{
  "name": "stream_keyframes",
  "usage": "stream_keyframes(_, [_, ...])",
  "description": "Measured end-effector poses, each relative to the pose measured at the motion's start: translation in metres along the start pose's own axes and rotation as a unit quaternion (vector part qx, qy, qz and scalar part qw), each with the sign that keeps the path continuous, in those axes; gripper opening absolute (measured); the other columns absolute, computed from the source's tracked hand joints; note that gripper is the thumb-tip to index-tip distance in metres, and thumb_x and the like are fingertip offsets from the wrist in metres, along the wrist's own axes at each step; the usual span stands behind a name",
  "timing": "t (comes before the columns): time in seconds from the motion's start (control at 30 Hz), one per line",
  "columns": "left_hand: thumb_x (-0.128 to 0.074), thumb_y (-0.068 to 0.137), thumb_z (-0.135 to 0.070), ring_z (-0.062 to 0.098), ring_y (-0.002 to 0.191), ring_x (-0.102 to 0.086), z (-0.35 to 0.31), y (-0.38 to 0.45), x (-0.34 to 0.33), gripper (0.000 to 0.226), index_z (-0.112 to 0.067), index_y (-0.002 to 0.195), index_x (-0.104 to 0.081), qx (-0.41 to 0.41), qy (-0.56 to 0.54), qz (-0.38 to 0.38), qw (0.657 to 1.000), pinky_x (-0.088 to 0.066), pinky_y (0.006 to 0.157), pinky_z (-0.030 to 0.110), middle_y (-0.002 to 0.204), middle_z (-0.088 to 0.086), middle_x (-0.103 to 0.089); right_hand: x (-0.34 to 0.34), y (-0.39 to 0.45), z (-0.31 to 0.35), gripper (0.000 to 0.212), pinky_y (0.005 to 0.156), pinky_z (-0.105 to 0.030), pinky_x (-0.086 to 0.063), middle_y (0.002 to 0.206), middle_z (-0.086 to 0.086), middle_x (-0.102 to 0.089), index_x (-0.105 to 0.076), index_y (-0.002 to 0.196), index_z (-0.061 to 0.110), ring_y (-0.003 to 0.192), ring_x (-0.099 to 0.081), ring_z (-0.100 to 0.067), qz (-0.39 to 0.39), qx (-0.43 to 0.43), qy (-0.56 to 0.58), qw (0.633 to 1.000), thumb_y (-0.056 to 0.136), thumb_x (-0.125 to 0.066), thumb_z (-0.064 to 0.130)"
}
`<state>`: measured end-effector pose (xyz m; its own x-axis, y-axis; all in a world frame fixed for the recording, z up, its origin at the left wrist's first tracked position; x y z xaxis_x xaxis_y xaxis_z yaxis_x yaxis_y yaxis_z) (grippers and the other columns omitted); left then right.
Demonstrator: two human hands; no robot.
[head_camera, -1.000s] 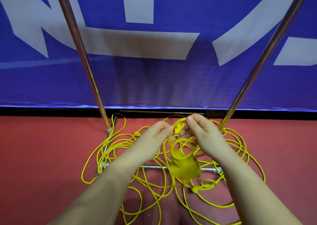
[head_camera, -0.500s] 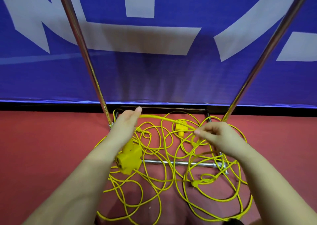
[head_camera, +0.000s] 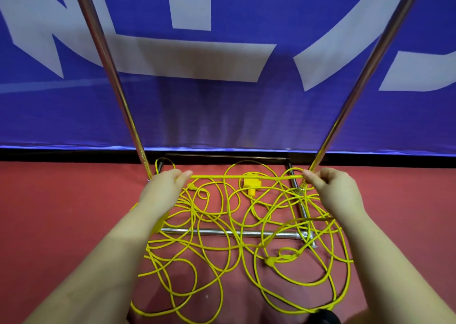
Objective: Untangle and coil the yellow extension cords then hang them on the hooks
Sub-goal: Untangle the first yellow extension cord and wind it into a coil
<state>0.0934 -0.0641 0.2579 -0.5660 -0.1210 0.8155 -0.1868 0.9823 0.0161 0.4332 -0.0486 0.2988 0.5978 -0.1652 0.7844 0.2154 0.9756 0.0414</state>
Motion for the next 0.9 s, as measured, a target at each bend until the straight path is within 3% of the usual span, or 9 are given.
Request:
stream_keyframes(0.13, [-0.040, 0.097, -0.039, 0.035, 0.081, -0.054, 0.003, 0.003, 0.009, 0.042, -0.011, 0.066, -0.049, 0.024, -0.029, -0.042, 0.998, -0.033, 0.067, 0.036, 0.070, 0.012, -0.054, 0.003, -0.003, -0.001, 0.054, 0.057, -0.033, -0.033, 0.050, -0.004, -0.043, -0.044, 0.055, 0.011, 0.063, -0.046, -0.031, 0.027, -0.017, -0.051, 0.998, 0.083, -0.056, 0.056])
stream_keyframes(0.23, [-0.040, 0.098, -0.035, 0.036, 0.083, -0.054, 0.011, 0.006, 0.011, 0.044, -0.010, 0.063, -0.048, 0.078, -0.084, -0.054, 0.992, -0.031, 0.066, 0.034, 0.072, 0.015, -0.054, -0.009, -0.006, -0.004, 0.057, 0.060, -0.033, -0.036, 0.055, -0.008, -0.048, -0.059, 0.070, 0.001, 0.061, -0.049, -0.029, 0.119, -0.032, -0.067, 0.990, 0.085, -0.053, 0.055])
stream_keyframes(0.37, [-0.040, 0.098, -0.034, 0.028, 0.066, -0.044, 0.012, 0.007, 0.008, 0.045, -0.013, 0.059, -0.044, 0.097, -0.154, -0.045, 0.982, -0.030, 0.061, 0.034, 0.059, 0.007, -0.046, -0.013, -0.010, 0.002, 0.037, 0.057, -0.030, -0.035, 0.058, -0.001, -0.045, -0.053, 0.069, 0.012, 0.059, -0.044, -0.019, 0.154, 0.006, -0.020, 0.988, 0.090, -0.055, 0.042])
stream_keyframes(0.47, [-0.041, 0.098, -0.034, 0.022, 0.055, -0.037, 0.013, 0.011, -0.005, 0.041, -0.015, 0.062, -0.047, 0.107, -0.217, -0.002, 0.970, -0.028, 0.053, 0.030, 0.053, 0.000, -0.039, -0.022, -0.016, 0.014, 0.026, 0.058, -0.028, -0.038, 0.061, 0.000, -0.045, -0.063, 0.075, 0.016, 0.057, -0.043, -0.014, 0.231, 0.017, 0.076, 0.970, 0.095, -0.050, 0.028])
stream_keyframes(0.6, [-0.044, 0.097, -0.028, 0.018, 0.061, -0.046, 0.004, 0.015, -0.016, 0.031, -0.018, 0.068, -0.049, 0.121, -0.276, 0.009, 0.953, -0.032, 0.057, 0.029, 0.065, 0.001, -0.052, -0.036, -0.027, 0.036, 0.023, 0.050, -0.026, -0.050, 0.062, 0.002, -0.050, -0.060, 0.096, 0.004, 0.054, -0.052, -0.009, 0.365, -0.077, 0.343, 0.862, 0.098, -0.041, 0.016])
stream_keyframes(0.7, [-0.044, 0.096, -0.008, 0.019, 0.065, -0.043, -0.016, 0.014, -0.024, 0.020, -0.018, 0.082, -0.054, 0.121, -0.374, 0.048, 0.918, -0.033, 0.056, 0.028, 0.084, 0.005, -0.059, -0.040, -0.034, 0.058, 0.020, 0.054, -0.040, -0.058, 0.066, -0.002, -0.051, -0.058, 0.100, 0.007, 0.056, -0.059, -0.012, 0.394, -0.108, 0.475, 0.779, 0.096, -0.038, 0.011])
stream_keyframes(0.77, [-0.041, 0.092, 0.005, 0.019, 0.070, -0.044, -0.032, 0.009, -0.033, 0.025, -0.015, 0.091, -0.055, 0.125, -0.453, 0.096, 0.877, -0.035, 0.059, 0.027, 0.099, 0.009, -0.060, -0.047, -0.038, 0.070, 0.019, 0.056, -0.043, -0.058, 0.068, -0.002, -0.054, -0.057, 0.099, 0.008, 0.057, -0.062, -0.013, 0.391, -0.117, 0.526, 0.746, 0.096, -0.039, 0.008])
stream_keyframes(0.83, [-0.039, 0.090, 0.010, 0.017, 0.091, -0.051, -0.053, 0.001, -0.046, 0.032, -0.011, 0.107, -0.056, 0.115, -0.528, 0.151, 0.828, -0.038, 0.074, 0.025, 0.112, 0.008, -0.059, -0.056, -0.043, 0.079, 0.017, 0.053, -0.043, -0.058, 0.066, -0.002, -0.058, -0.056, 0.096, 0.009, 0.057, -0.064, -0.013, 0.376, -0.127, 0.566, 0.722, 0.096, -0.039, 0.006])
stream_keyframes(0.9, [-0.038, 0.092, 0.001, 0.012, 0.090, -0.057, -0.072, -0.008, -0.058, 0.032, -0.010, 0.118, -0.054, 0.118, -0.597, 0.204, 0.767, -0.041, 0.074, 0.021, 0.105, 0.003, -0.063, -0.066, -0.045, 0.087, 0.017, 0.052, -0.042, -0.058, 0.064, -0.001, -0.061, -0.055, 0.093, 0.010, 0.056, -0.065, -0.013, 0.360, -0.133, 0.594, 0.707, 0.096, -0.038, 0.005])
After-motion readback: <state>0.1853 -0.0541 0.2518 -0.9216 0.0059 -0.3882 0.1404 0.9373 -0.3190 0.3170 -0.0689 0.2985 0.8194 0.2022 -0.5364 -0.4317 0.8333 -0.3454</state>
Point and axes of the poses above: each hand's wrist, its own y-axis towards the middle knuckle, its own x-axis out of the back of the hand, z = x × y, the point moved 3 cm from there along y, towards the middle knuckle
